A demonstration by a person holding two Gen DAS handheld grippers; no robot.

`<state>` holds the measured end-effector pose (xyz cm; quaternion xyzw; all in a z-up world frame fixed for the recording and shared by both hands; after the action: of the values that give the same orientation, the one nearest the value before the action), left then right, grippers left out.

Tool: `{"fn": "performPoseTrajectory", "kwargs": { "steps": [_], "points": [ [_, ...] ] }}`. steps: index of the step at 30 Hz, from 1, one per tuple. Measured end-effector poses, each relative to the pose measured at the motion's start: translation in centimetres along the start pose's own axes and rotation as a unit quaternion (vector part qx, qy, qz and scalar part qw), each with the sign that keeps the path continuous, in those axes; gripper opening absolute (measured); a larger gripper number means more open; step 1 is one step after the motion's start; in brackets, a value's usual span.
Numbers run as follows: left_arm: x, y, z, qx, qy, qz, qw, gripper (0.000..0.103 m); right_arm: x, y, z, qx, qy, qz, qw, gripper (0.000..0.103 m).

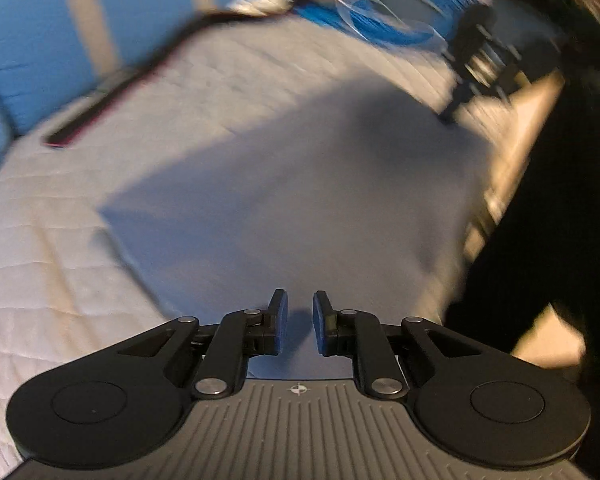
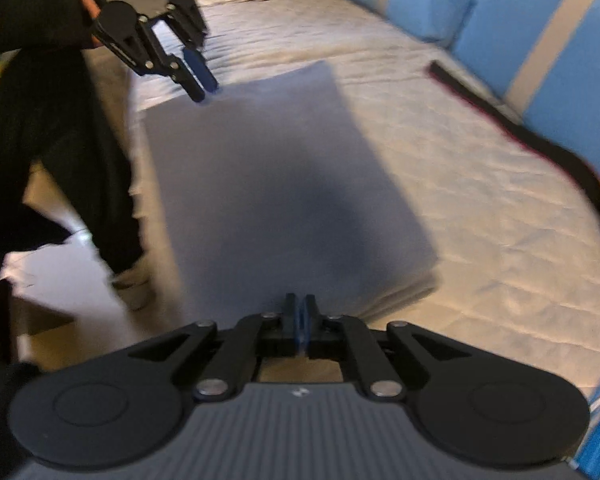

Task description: Fold clothes

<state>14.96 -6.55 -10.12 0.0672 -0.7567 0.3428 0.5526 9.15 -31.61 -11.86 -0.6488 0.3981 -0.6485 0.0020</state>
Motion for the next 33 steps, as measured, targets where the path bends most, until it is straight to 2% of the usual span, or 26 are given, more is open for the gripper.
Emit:
{"fn": "performPoseTrajectory", "kwargs": {
  "steps": [2, 5, 7, 9, 17, 21, 22, 23, 24, 25, 26, 27, 28, 29, 30, 33],
  "points": [
    [-0.6, 0.6, 0.7, -0.012, -0.008, -0.016, 0.9998, 0.014, -0.3, 0.2, -0.5, 0.003, -0.022, -0.001, 1.000, 0.005],
    [-1.1, 1.1, 0.7, -0.005, -0.011, -0.023, 0.9997, 0.014, -1.3, 0.5, -1.1, 0.016, -0.039, -0.017, 0.999, 0.002],
    [-1.1, 1.3, 0.6, -0.001, -0.011, -0.023, 0.9997, 0.014, -1.7, 0.7, -1.3, 0.028, -0.034, -0.027, 0.999, 0.002],
    [-0.9, 1.4, 0.6, -0.005, -0.015, -0.023, 0.9996, 0.014, -2.0, 0.8, -1.3, 0.037, -0.028, -0.031, 0.998, 0.010],
    [0.8, 2.9, -0.3, 0.005, -0.015, -0.042, 0.9990, 0.014, -1.2, 1.3, -1.0, 0.038, -0.017, -0.030, 0.999, 0.010],
    [1.6, 3.3, -0.9, 0.019, -0.012, -0.047, 0.9986, 0.014, -1.0, 2.3, -0.9, 0.029, -0.005, -0.037, 0.999, 0.021],
    [2.0, 3.2, -1.4, 0.031, -0.012, -0.043, 0.9986, 0.015, -0.6, 2.4, -0.6, 0.017, -0.004, -0.029, 0.999, 0.022],
    [2.5, 3.1, -1.9, 0.047, -0.010, -0.037, 0.9982, 0.020, 0.0, 2.4, 0.0, -0.009, -0.006, -0.013, 1.000, 0.027],
    [2.8, 3.0, -2.5, 0.065, -0.008, -0.030, 0.9974, 0.031, 0.6, 2.5, 0.7, -0.035, -0.008, 0.006, 0.999, 0.029],
    [3.1, 2.9, -3.2, 0.091, -0.008, -0.020, 0.9956, 0.038, 1.2, 2.5, 1.4, -0.059, -0.007, 0.029, 0.998, 0.029],
    [3.4, 2.8, -4.1, 0.119, -0.009, -0.010, 0.9928, 0.050, 1.7, 2.5, 2.2, -0.081, 0.000, 0.049, 0.995, 0.033],
    [3.5, 2.7, -4.7, 0.145, -0.007, -0.002, 0.9894, 0.056, 2.2, 2.5, 3.1, -0.110, 0.008, 0.070, 0.991, 0.048],
    [3.4, 2.6, -5.4, 0.175, 0.000, 0.005, 0.9846, 0.058, 2.5, 2.5, 4.0, -0.143, 0.008, 0.087, 0.986, 0.058],
    [3.3, 2.5, -6.1, 0.207, 0.008, 0.012, 0.9783, 0.063, 2.7, 2.6, 4.9, -0.185, -0.001, 0.107, 0.977, 0.079],
    [3.1, 2.6, -6.7, 0.236, 0.018, 0.016, 0.9714, 0.066, 2.7, 2.7, 5.8, -0.224, -0.015, 0.125, 0.966, 0.087],
    [2.2, 2.7, -8.5, 0.317, 0.046, 0.022, 0.9470, 0.067, 2.1, 3.2, 7.3, -0.295, -0.065, 0.167, 0.938, 0.087]
  ]
}}
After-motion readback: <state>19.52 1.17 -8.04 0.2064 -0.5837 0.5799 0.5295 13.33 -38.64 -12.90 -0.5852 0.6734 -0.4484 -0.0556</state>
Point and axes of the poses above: each gripper's, at about its wrist camera, not at the fingertips, and x roughly against the way its jaws point, z to its right, y to its underside, the point moved 6 cm from there along -x, roughly the way its jaws point, and after that the axes turned 10 degrees about -y, right-handed, at the moved point
